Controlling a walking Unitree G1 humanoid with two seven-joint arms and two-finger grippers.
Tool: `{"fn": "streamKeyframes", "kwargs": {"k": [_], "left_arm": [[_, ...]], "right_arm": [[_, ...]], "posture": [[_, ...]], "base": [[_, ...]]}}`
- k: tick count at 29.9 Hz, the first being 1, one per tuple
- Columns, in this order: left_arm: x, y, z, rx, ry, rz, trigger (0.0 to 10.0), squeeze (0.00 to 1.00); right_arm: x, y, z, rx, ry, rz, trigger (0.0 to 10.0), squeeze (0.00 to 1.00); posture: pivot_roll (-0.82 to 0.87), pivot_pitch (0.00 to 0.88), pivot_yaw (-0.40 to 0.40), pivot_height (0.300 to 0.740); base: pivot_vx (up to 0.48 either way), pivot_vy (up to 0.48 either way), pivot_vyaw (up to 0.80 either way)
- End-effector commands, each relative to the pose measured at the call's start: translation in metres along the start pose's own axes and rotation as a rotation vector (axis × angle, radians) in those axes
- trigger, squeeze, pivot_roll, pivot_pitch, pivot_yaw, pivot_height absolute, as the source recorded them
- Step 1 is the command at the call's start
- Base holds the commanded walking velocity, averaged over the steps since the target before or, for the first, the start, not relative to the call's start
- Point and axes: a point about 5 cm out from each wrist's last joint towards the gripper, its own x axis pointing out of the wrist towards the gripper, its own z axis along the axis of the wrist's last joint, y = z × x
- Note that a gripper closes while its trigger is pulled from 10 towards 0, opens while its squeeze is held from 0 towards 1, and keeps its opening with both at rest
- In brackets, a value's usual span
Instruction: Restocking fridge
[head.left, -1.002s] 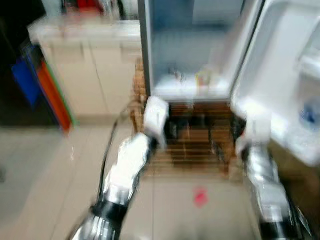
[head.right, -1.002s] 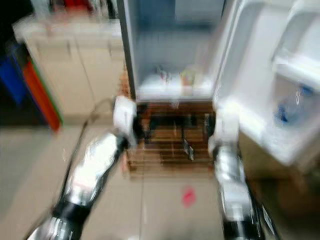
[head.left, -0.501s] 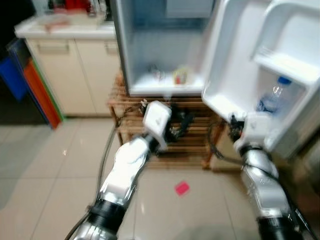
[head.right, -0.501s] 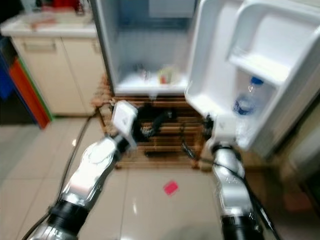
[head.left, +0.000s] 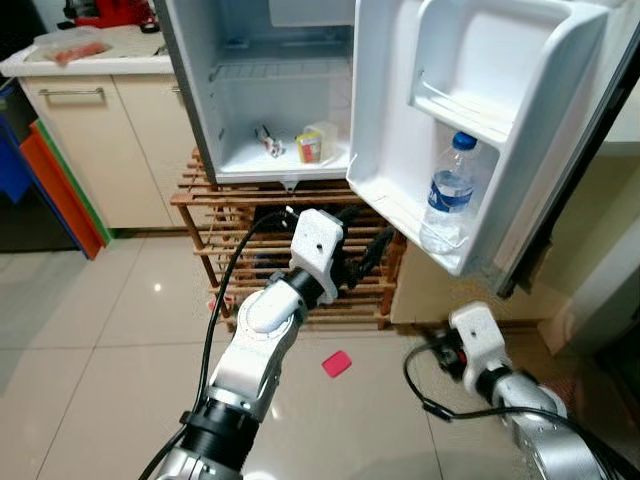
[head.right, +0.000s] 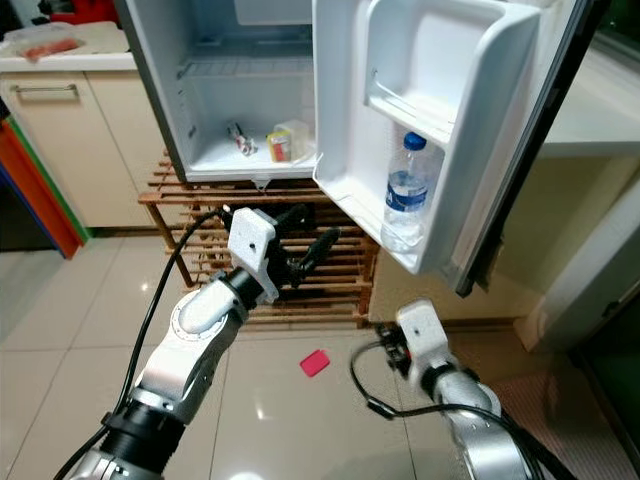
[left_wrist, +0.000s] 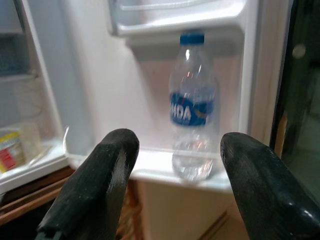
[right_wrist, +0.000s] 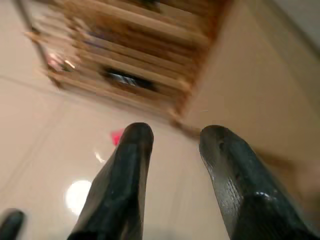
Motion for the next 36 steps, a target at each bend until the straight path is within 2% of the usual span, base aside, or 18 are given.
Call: {"fn": "streamKeyframes", "kwargs": {"k": [1,5,6,8,14,19,21,23,24,26,27,28,29,30,31,33,34,36], "left_arm": [[0.004,0.004,0.003,0.005,-0.009,-0.005,10.0,0.0],[0.004,0.004,0.005,-0.003,-0.021,-0.02,10.0,0.0],[0.004,0.004,0.005,-0.003,-0.021,-0.02,10.0,0.0],[0.003,0.003,0.004,-0.009,-0.015,-0.027,10.0,0.0],[0.0,0.004,-0.001,-0.016,0.003,-0.004,10.0,0.0],[-0.004,0.007,-0.011,0.015,0.071,0.01,10.0,0.0],[-0.012,0.007,-0.035,0.088,0.216,-0.04,10.0,0.0],[-0.027,0.007,-0.067,0.155,0.411,-0.105,10.0,0.0],[-0.041,0.01,-0.092,0.181,0.564,-0.117,10.0,0.0],[-0.064,0.017,-0.12,0.186,0.755,-0.099,10.0,0.0],[-0.064,0.017,-0.12,0.186,0.755,-0.099,10.0,0.0],[-0.074,0.019,-0.13,0.166,0.819,-0.086,10.0,0.0],[-0.085,0.021,-0.142,0.147,0.898,-0.051,10.0,0.0],[-0.085,0.021,-0.142,0.147,0.898,-0.051,10.0,0.0],[-0.092,0.021,-0.149,0.145,0.947,-0.042,10.0,0.0],[-0.096,0.02,-0.153,0.158,0.972,-0.047,10.0,0.0],[-0.096,0.02,-0.153,0.158,0.972,-0.047,10.0,0.0],[-0.099,0.021,-0.156,0.179,1.002,-0.042,10.0,0.0]], "right_arm": [[0.004,-0.036,-0.003,-0.04,0.051,-0.212,10.0,0.0],[0.001,-0.08,0.0,-0.128,0.123,-0.488,10.0,0.0],[0.001,-0.08,0.0,-0.128,0.123,-0.488,10.0,0.0],[0.002,-0.096,0.011,-0.219,0.125,-0.576,10.0,0.0],[0.009,-0.11,0.036,-0.341,0.071,-0.704,10.0,0.0],[0.01,-0.118,0.049,-0.341,0.028,-0.786,10.0,0.0],[0.011,-0.123,0.061,-0.338,-0.012,-0.809,10.0,0.0],[0.012,-0.129,0.076,-0.282,-0.07,-0.832,10.0,0.0],[0.012,-0.133,0.091,-0.233,-0.131,-0.838,10.0,0.0],[0.012,-0.138,0.112,-0.174,-0.226,-0.841,10.0,0.0],[0.012,-0.138,0.112,-0.174,-0.226,-0.841,10.0,0.0],[0.013,-0.138,0.124,-0.141,-0.271,-0.826,10.0,0.0],[0.016,-0.138,0.144,-0.054,-0.34,-0.794,10.0,0.0],[0.016,-0.138,0.144,-0.054,-0.34,-0.794,10.0,0.0],[0.018,-0.136,0.159,0.016,-0.391,-0.765,10.0,0.0],[0.021,-0.132,0.173,0.093,-0.442,-0.715,10.0,0.0],[0.021,-0.132,0.173,0.093,-0.442,-0.715,10.0,0.0],[0.027,-0.12,0.193,0.237,-0.515,-0.603,10.0,0.0]], "posture": [[-0.11,0.0,0.022,0.74],[-0.11,0.0,0.026,0.74],[-0.11,0.0,0.026,0.74],[-0.1,0.0,0.029,0.74],[-0.09,0.0,0.021,0.74],[-0.08,0.0,0.026,0.74],[-0.09,0.0,0.036,0.74],[-0.09,0.0,0.039,0.74],[-0.09,0.0,0.039,0.74],[-0.1,0.0,0.043,0.74],[-0.1,0.0,0.043,0.74],[-0.1,0.0,0.049,0.74],[-0.11,0.0,0.052,0.74],[-0.11,0.0,0.052,0.74],[-0.11,0.0,0.052,0.74],[-0.11,0.0,0.051,0.74],[-0.11,0.0,0.051,0.74],[-0.1,0.0,0.047,0.74]], "base": [[0.0,-0.431,0.0],[0.0,-0.445,0.0],[0.0,-0.472,0.0],[0.0,-0.48,0.0],[0.0,-0.32,0.0],[0.0,0.0,0.0],[0.0,0.0,0.0],[0.0,0.0,0.0],[0.0,0.0,0.0],[0.0,0.0,0.0],[0.0,0.0,0.0],[0.0,0.0,0.0],[0.0,0.0,0.0],[0.0,0.0,0.0],[0.0,0.0,0.0],[0.0,0.0,0.0],[0.0,0.0,0.0],[0.0,0.0,0.0]]}}
